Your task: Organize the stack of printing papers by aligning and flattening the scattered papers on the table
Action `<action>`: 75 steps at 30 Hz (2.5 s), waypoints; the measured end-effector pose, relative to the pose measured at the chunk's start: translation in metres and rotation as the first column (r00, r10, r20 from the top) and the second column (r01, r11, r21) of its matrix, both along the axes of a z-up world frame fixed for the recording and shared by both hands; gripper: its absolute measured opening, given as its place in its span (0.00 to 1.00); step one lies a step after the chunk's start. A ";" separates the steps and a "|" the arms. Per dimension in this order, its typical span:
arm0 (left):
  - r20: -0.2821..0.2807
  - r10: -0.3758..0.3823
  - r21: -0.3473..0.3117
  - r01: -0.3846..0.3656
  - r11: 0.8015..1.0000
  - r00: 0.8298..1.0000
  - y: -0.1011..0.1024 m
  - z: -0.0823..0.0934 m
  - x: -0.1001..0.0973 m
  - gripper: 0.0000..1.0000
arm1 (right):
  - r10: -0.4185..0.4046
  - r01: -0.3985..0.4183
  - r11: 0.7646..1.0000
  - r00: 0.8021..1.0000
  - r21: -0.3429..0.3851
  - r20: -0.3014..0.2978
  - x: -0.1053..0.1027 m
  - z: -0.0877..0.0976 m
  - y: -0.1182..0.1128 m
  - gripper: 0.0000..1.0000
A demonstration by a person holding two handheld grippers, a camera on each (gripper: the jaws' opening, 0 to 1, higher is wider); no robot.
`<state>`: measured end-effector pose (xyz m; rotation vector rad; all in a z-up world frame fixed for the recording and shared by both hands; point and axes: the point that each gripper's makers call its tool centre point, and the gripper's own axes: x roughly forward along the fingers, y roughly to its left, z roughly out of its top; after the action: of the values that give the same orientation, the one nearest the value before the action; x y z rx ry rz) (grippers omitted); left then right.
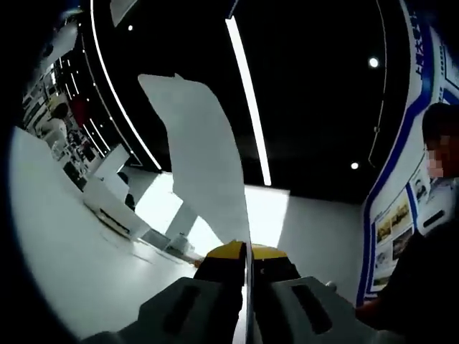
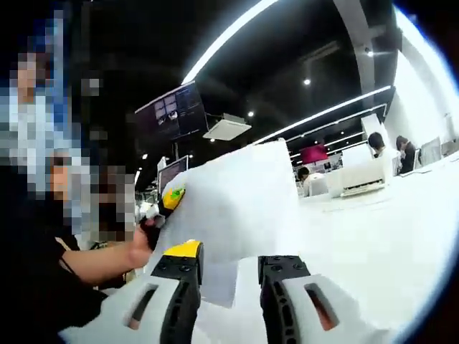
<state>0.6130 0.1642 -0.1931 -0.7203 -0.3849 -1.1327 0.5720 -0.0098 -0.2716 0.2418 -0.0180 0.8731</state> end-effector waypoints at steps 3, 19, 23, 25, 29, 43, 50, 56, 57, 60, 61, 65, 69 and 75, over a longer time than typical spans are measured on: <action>0.022 -0.024 -0.005 0.024 1.000 0.999 -0.002 0.003 -0.006 0.06 | 0.008 -0.009 1.000 0.999 -0.028 -0.032 0.001 -0.006 -0.008 0.40; 0.012 -0.195 0.147 0.191 0.971 0.981 -0.045 -0.012 -0.026 0.06 | 0.116 -0.113 0.989 0.993 0.098 -0.022 0.042 0.052 -0.044 0.57; 0.013 -0.197 0.148 0.193 0.970 0.980 -0.042 -0.013 -0.027 0.06 | 0.219 -0.202 0.966 0.971 0.164 -0.094 0.050 0.059 -0.027 0.49; 0.009 -0.191 0.153 0.188 0.970 0.981 -0.042 -0.014 -0.026 0.06 | 0.253 -0.234 0.956 0.963 0.178 -0.093 0.048 0.063 -0.023 0.30; -0.011 -0.164 0.166 0.164 0.972 0.986 -0.040 -0.018 -0.019 0.06 | 0.274 -0.260 0.953 0.959 0.153 -0.073 0.042 0.069 -0.024 0.00; -0.125 -0.011 0.139 0.029 0.990 0.992 -0.022 -0.031 0.015 0.07 | 0.240 -0.238 0.970 0.970 0.049 -0.047 0.028 0.065 -0.001 0.00; -0.147 -0.023 0.118 0.041 0.992 0.989 -0.022 -0.029 0.016 0.09 | 0.252 -0.251 0.968 0.966 0.017 -0.066 0.027 0.052 0.001 0.00; -0.171 -0.039 0.091 0.056 0.994 0.984 -0.023 -0.027 0.017 0.13 | 0.264 -0.263 0.964 0.963 0.026 -0.055 0.028 0.056 0.001 0.00; -0.174 -0.041 0.089 0.057 0.994 0.984 -0.023 -0.027 0.017 0.13 | 0.267 -0.265 0.964 0.962 0.028 -0.054 0.028 0.057 0.002 0.00; -0.177 -0.040 0.089 0.057 0.994 0.983 -0.023 -0.027 0.018 0.13 | 0.271 -0.269 0.962 0.961 0.040 -0.056 0.026 0.056 0.007 0.00; -0.178 -0.040 0.089 0.057 0.994 0.983 -0.023 -0.027 0.018 0.13 | 0.272 -0.270 0.962 0.961 0.043 -0.057 0.026 0.056 0.008 0.00; -0.179 -0.033 0.096 0.050 0.994 0.983 -0.023 -0.028 0.019 0.13 | 0.250 -0.244 0.967 0.964 0.070 -0.091 0.029 0.045 0.017 0.00; -0.179 -0.031 0.097 0.049 0.994 0.983 -0.024 -0.029 0.019 0.13 | 0.221 -0.206 0.971 0.967 0.118 -0.125 0.031 0.037 0.024 0.00; -0.182 -0.028 0.094 0.046 0.995 0.983 -0.023 -0.028 0.019 0.13 | 0.170 -0.139 0.974 0.970 0.178 -0.172 0.036 0.026 0.029 0.00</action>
<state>0.6323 0.1413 -0.2216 -0.7397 -0.1625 -1.1039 0.6077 0.0193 -0.2451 0.4852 0.1049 1.0029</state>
